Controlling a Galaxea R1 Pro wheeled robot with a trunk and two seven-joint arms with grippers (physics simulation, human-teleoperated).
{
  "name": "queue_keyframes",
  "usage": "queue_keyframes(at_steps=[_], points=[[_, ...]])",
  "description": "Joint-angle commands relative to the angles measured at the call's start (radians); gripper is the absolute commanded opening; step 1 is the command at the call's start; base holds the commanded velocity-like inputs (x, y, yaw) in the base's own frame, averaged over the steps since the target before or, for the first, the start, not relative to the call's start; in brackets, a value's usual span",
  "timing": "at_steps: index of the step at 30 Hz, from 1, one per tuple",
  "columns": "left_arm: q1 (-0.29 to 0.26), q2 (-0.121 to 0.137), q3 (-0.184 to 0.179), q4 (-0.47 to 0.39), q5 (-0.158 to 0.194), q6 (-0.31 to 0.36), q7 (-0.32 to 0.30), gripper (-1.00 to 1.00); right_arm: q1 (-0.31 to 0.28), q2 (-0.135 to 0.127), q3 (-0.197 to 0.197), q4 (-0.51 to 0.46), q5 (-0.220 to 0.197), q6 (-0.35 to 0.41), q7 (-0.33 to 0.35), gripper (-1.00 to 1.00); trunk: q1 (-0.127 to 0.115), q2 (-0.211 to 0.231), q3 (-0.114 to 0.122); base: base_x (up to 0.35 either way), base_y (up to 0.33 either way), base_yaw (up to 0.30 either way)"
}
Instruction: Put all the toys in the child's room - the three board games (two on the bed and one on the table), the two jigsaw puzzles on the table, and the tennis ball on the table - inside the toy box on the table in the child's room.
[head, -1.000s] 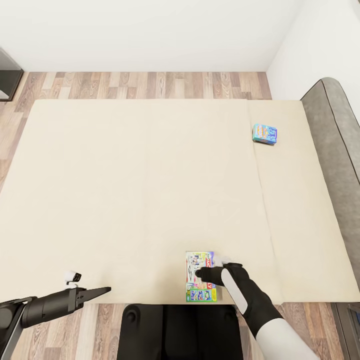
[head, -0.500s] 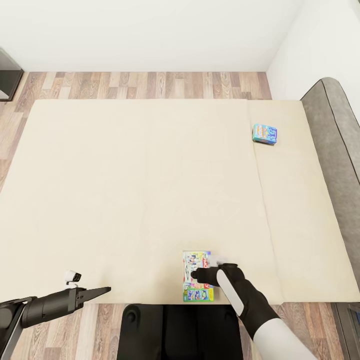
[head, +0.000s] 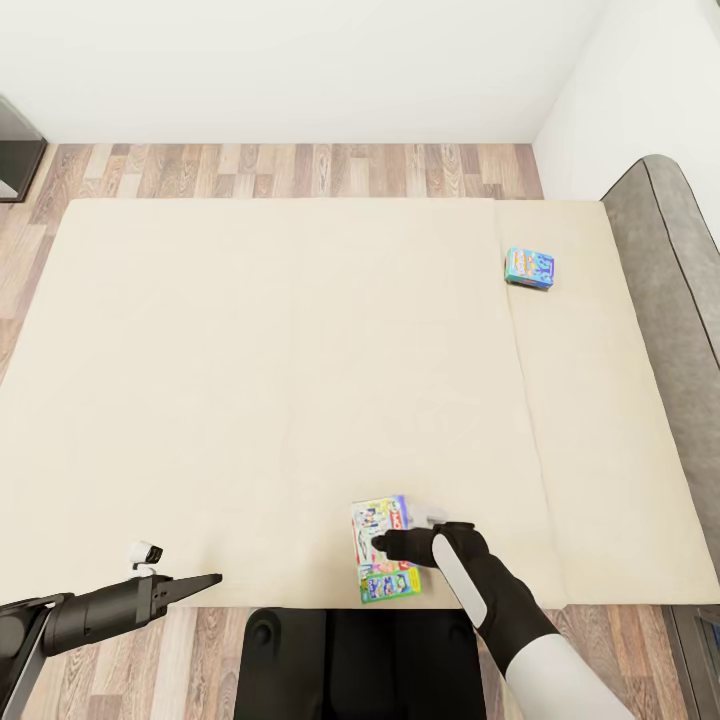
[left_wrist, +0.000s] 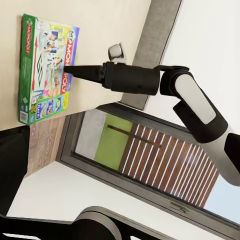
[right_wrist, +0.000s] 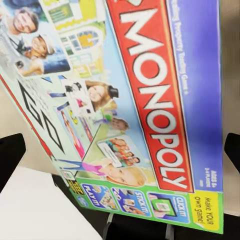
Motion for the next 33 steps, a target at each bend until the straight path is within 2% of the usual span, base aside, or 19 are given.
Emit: queue_keyframes(at_steps=[1, 28, 33], points=[[0.0, 0.0, 0.0, 0.0, -0.001, 0.011, -0.004, 1.0, -0.001, 0.0, 0.001, -0.001, -0.009, 0.003, -0.006, 1.0, 0.001, -0.002, -0.001, 0.0, 0.0, 0.0], [0.0, 0.0, 0.0, 0.0, -0.001, 0.011, -0.003, 1.0, -0.004, 0.001, 0.0, 0.044, -0.009, 0.004, -0.008, 1.0, 0.001, -0.002, -0.001, 0.0, 0.0, 0.0], [0.0, 0.0, 0.0, 0.0, -0.001, 0.011, -0.003, 1.0, -0.004, 0.01, 0.0, 0.06, -0.009, 0.003, -0.007, 1.0, 0.001, -0.002, -0.001, 0.0, 0.0, 0.0]])
